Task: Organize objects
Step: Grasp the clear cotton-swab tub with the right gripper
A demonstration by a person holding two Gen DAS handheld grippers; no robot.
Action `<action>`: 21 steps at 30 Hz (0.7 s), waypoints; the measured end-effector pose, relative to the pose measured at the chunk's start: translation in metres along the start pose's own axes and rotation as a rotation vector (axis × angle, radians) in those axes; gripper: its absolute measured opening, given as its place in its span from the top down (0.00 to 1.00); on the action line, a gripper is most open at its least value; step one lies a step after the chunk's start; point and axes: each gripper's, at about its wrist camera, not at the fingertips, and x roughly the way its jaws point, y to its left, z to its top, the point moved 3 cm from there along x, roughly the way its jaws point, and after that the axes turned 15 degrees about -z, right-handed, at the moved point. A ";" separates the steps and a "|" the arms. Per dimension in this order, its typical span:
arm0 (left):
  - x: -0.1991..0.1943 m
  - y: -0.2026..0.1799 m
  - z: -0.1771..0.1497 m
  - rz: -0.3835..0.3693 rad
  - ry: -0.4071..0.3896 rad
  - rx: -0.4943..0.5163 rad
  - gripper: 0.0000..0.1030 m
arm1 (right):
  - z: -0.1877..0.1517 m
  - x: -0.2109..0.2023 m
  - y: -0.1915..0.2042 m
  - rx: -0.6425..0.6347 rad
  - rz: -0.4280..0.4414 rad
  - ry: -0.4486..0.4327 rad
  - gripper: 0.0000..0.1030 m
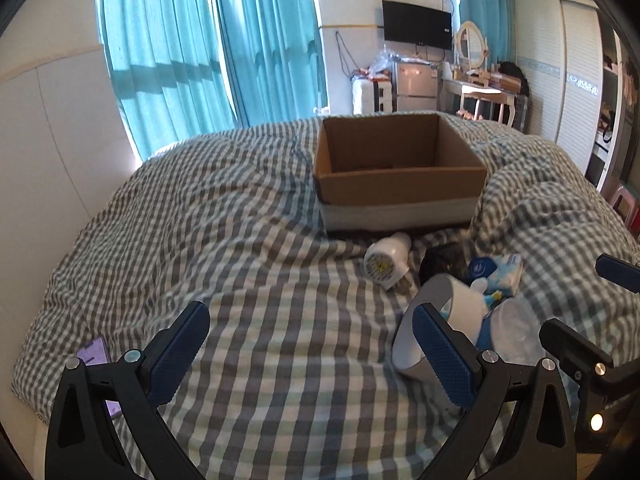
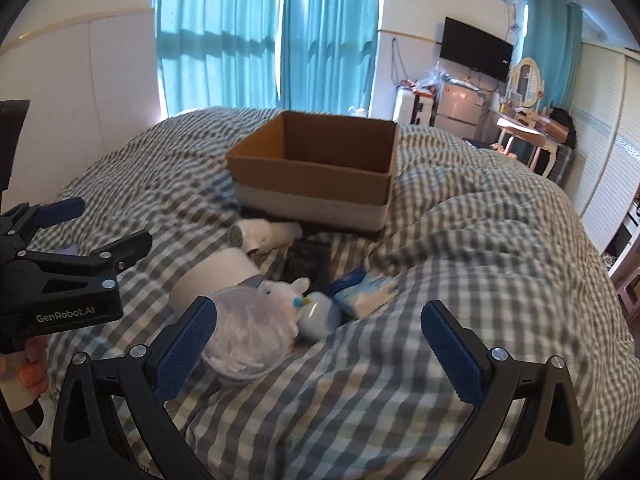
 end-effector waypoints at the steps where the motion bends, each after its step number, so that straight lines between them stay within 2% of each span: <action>1: 0.002 0.002 -0.003 -0.002 0.005 -0.006 0.00 | 0.000 0.000 0.003 -0.008 0.010 0.002 0.00; 10: 0.009 0.004 -0.008 -0.008 0.026 -0.002 0.00 | -0.008 0.011 0.034 -0.094 0.064 0.033 0.01; 12: 0.011 0.005 -0.009 -0.006 0.035 0.004 0.00 | -0.011 0.016 0.038 -0.099 0.089 0.052 0.05; 17: 0.018 0.003 -0.013 -0.017 0.055 0.013 0.00 | -0.013 0.023 0.041 -0.097 0.129 0.091 0.36; 21: 0.022 0.000 -0.016 -0.026 0.068 0.026 0.00 | -0.012 0.024 0.036 -0.075 0.139 0.093 0.37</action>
